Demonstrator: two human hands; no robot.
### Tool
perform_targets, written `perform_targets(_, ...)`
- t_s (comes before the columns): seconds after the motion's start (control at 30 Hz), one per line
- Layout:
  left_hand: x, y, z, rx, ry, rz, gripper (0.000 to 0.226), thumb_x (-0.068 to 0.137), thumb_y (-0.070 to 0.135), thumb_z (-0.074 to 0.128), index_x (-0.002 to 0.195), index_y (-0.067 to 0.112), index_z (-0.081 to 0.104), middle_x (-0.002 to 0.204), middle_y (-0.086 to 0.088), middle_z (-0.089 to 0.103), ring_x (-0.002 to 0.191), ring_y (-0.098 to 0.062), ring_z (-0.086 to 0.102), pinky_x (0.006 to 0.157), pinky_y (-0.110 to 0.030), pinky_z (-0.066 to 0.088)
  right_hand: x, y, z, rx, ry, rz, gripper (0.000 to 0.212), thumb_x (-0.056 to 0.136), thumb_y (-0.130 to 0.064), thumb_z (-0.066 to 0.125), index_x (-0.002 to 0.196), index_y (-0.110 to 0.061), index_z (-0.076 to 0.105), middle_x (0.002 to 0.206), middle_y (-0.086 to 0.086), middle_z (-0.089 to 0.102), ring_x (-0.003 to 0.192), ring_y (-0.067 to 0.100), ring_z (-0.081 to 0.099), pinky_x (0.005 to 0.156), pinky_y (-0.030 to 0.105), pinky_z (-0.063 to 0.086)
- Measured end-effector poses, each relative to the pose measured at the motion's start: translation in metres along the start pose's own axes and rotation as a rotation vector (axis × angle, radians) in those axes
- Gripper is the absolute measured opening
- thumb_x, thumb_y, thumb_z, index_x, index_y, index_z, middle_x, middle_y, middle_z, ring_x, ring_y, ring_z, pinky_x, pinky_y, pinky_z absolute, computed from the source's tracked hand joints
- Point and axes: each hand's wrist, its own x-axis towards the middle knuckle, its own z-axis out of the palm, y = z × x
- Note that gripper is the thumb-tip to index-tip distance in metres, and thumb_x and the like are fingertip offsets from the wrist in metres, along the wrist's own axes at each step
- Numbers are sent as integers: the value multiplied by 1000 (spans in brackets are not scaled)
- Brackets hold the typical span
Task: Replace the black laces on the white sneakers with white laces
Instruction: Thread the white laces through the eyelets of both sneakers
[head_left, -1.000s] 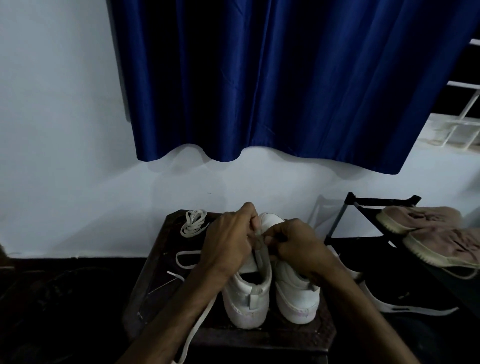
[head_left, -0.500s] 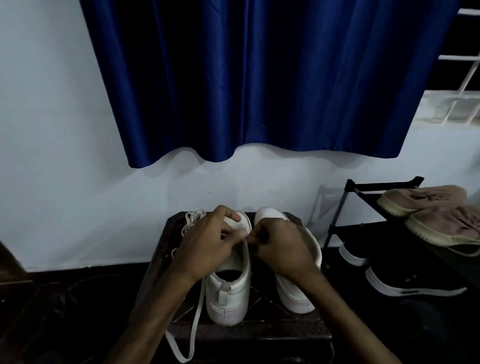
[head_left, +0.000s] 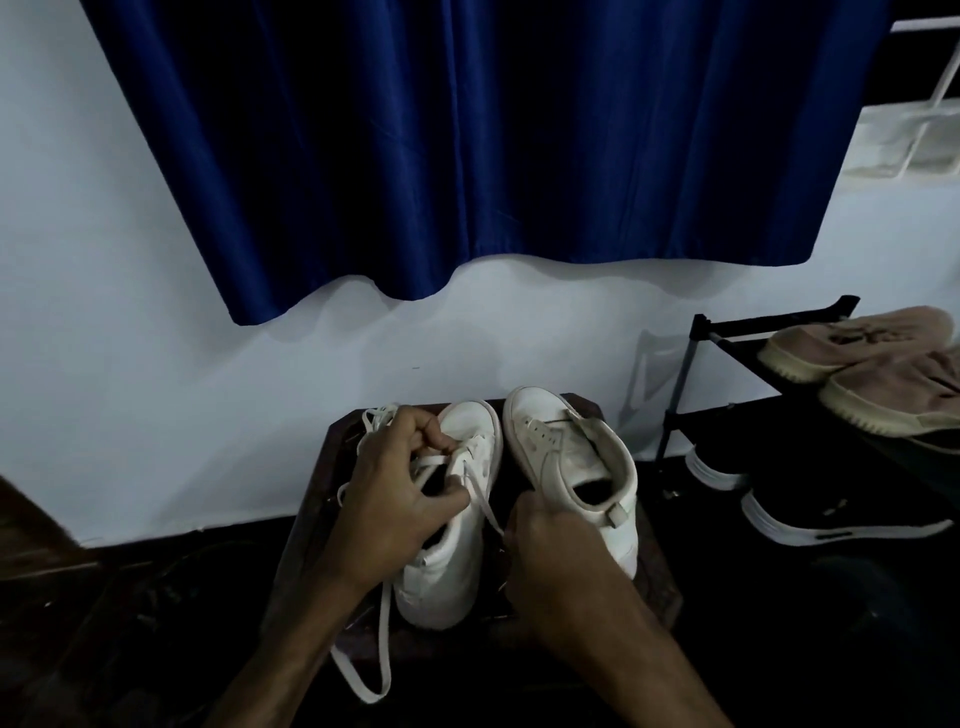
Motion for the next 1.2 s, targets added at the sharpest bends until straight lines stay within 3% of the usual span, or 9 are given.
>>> perform_targets(0.2, -1, -2, 3, -4, -3, 68, 29, 72, 27, 73, 89, 22, 50, 84, 8, 64, 87, -17, 63, 78, -42, 50, 31, -13, 0, -73, 189, -105, 25, 102, -31, 38, 113, -11, 48, 105, 12, 65, 96, 34, 63, 66, 34, 37)
perform_targets(0.33, 1, -2, -1, 57, -22, 108, 29, 72, 22, 76, 89, 20, 53, 88, 15, 62, 94, -1, 56, 86, -30, 44, 23, -11, 10, -183, 215, -134, 24, 101, -27, 34, 106, -13, 52, 100, 9, 67, 91, 34, 66, 62, 34, 39)
perform_targets(0.43, 4, -2, -5, 53, -78, 114, 22, 77, 25, 71, 92, 18, 57, 100, 20, 59, 99, 11, 50, 90, -17, 36, 10, -6, 13, -297, 23, -99, 30, 102, -24, 33, 116, -10, 55, 114, 11, 65, 106, 32, 64, 73, 35, 45)
perform_targets(0.53, 13, -8, -15, -55, -258, 48, 14, 87, 25, 67, 96, 24, 56, 97, 17, 66, 101, -3, 61, 103, -30, 30, 6, -6, 8, -329, -147, -57, 31, 102, -18, 34, 121, -8, 56, 124, 12, 61, 114, 31, 60, 86, 35, 47)
perform_targets(0.77, 47, -3, -35, 124, -379, 53, 20, 87, 23, 71, 97, 33, 55, 85, 11, 67, 85, -6, 64, 118, -49, 14, 26, -18, 8, -118, 211, -109, 30, 104, -32, 25, 122, -13, 40, 113, 8, 64, 100, 30, 65, 65, 33, 33)
perform_targets(0.9, 69, 5, -33, 158, -370, 127, 19, 88, 20, 68, 97, 34, 57, 89, 13, 65, 88, -4, 60, 113, -52, 22, 28, -17, 13, -136, 303, -131, 37, 100, -28, 15, 123, -15, 41, 113, 7, 64, 99, 30, 65, 63, 33, 34)
perform_targets(1.03, 57, 2, -22, 329, -262, 193, 15, 89, 27, 66, 102, 31, 59, 114, 17, 58, 105, -6, 53, 101, -43, 38, 29, -14, 17, -47, 330, -146, 30, 103, -31, 29, 114, -13, 50, 98, 10, 67, 83, 32, 68, 58, 36, 39)
perform_targets(1.13, 26, 2, -15, 355, -76, 131, 17, 86, 46, 64, 91, 31, 60, 118, 16, 53, 108, -5, 48, 91, -32, 43, 27, -11, 22, -91, 340, -155, 42, 98, -36, 23, 95, -12, 57, 80, 8, 68, 61, 28, 66, 48, 30, 31)
perform_targets(1.2, 8, -3, -9, 376, -66, 86, 29, 82, 62, 58, 84, 33, 59, 116, 20, 51, 109, -1, 47, 92, -33, 43, 20, -9, 22, -122, 257, -145, 43, 98, -34, 19, 102, -12, 56, 93, 10, 68, 74, 30, 68, 54, 31, 36)
